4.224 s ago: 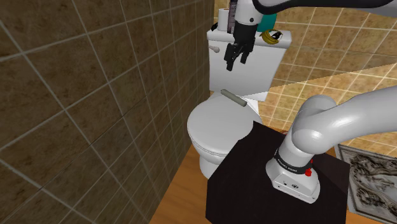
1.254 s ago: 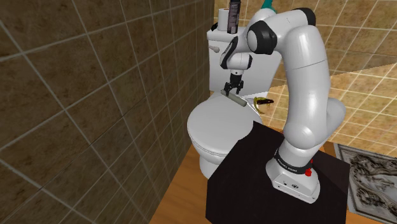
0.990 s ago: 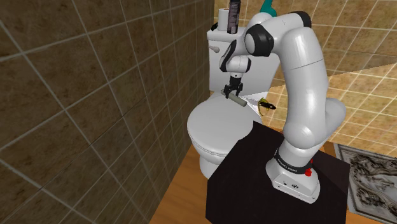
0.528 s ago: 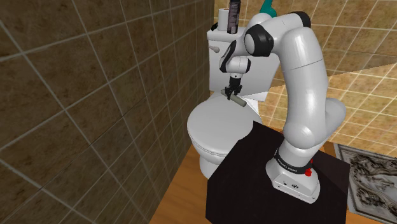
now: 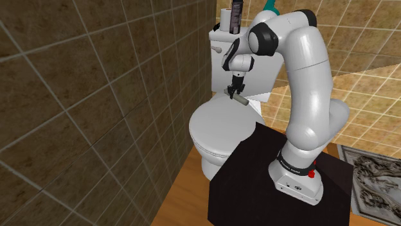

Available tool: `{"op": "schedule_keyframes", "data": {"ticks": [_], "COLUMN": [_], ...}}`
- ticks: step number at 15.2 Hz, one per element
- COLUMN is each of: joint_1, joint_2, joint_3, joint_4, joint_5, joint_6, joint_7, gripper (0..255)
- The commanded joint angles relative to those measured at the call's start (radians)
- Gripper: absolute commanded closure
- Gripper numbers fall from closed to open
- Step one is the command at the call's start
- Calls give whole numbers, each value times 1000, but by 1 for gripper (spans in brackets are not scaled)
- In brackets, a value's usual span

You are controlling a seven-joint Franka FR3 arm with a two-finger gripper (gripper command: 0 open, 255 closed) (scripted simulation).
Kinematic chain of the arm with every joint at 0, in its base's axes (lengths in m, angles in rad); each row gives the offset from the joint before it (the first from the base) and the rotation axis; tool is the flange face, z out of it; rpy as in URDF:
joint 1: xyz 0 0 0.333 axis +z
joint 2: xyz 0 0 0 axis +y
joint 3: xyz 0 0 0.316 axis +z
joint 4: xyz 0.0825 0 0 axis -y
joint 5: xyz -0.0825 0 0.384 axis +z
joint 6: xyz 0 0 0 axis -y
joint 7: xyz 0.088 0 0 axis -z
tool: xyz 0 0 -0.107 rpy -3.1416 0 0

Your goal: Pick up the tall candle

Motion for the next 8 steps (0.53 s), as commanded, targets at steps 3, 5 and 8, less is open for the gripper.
{"op": "schedule_keyframes", "data": {"ticks": [3, 5, 8], "joint_1": [13, 19, 27], "joint_2": [-43, -62, -91], "joint_3": [-17, -26, -37], "joint_4": [-9, -10, -9], "joint_5": [-23, -35, -53], "joint_6": [-31, -48, -74], "joint_7": [16, 24, 37], "gripper": [255, 255, 255]}}
